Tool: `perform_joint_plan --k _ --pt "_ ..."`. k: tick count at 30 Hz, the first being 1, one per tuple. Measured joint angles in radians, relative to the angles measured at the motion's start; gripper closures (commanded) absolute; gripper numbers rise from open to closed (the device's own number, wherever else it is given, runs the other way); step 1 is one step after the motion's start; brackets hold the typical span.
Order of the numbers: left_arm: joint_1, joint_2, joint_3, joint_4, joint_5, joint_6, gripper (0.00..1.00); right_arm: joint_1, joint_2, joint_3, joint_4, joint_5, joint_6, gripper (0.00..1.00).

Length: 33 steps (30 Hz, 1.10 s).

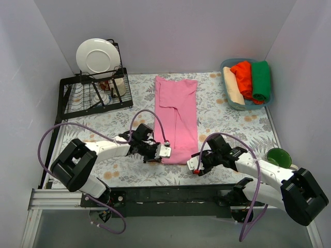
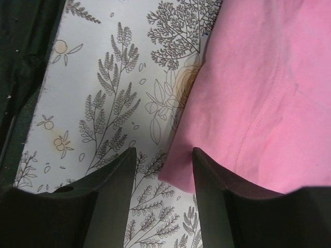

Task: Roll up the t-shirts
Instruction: Roll the T-shirt to the center of the board.

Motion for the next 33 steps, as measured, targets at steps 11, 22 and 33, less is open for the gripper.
perform_joint_plan --k 11,22,33 --pt "0.167 0.218 0.198 -0.228 0.291 -0.185 1.00 0.004 -0.041 -0.041 0.100 0.053 0.070 0.41" --pt "0.215 0.270 0.301 -0.306 0.468 -0.314 1.00 0.007 -0.005 -0.040 0.164 0.078 0.182 0.26" --pt "0.269 0.295 0.311 -0.301 0.537 -0.416 1.00 0.048 0.026 -0.033 0.246 0.126 0.303 0.25"
